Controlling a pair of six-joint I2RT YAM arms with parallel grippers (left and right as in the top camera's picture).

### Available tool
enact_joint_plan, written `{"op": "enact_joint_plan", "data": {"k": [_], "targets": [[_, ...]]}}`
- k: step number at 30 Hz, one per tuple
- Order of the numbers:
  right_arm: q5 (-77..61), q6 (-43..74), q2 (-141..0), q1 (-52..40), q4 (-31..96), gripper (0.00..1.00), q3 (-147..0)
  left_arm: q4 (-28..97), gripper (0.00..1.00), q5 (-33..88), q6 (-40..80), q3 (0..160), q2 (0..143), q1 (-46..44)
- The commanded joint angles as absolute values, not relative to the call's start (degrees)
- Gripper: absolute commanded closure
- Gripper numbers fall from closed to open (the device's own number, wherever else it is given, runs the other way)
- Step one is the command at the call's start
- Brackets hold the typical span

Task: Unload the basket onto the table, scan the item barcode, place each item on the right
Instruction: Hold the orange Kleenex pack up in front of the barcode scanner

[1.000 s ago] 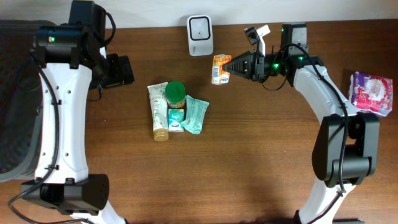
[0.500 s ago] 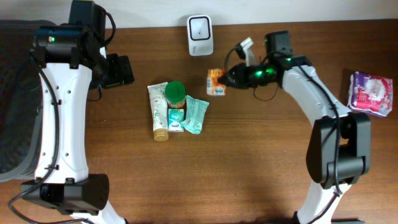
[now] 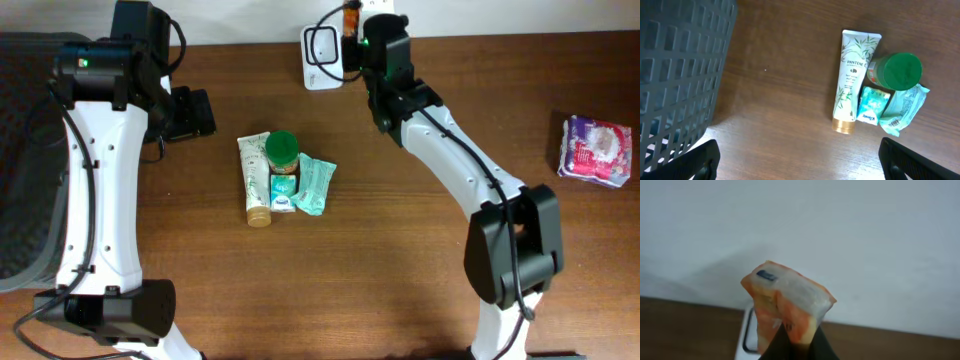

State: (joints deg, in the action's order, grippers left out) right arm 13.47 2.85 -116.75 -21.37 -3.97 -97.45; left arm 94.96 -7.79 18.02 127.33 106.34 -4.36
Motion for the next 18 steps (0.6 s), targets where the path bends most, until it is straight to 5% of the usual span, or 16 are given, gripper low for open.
{"op": "enact_joint_plan", "data": {"k": [1, 4, 10, 18], "targets": [[11.99, 3.2, -127.5, -21.32, 4.29, 0.96, -112.86, 94.87, 0.01, -8.23, 18.59, 127.44, 105.95, -4.23], [12.16, -6.9, -142.12, -21.37, 19.64, 0.96, -133.8, 94.89, 0.01, -8.23, 18.57, 127.44, 105.95, -4.23], [13.69, -17.3, -144.75, -22.24, 22.28, 0.96, -134.8, 94.87, 0.01, -8.23, 18.59, 127.44, 105.95, -4.23], [22.09, -49.69, -144.88, -27.4, 17.72, 0.96, -134.72, 94.87, 0.01, -8.23, 18.57, 127.44, 105.95, -4.23]]}}
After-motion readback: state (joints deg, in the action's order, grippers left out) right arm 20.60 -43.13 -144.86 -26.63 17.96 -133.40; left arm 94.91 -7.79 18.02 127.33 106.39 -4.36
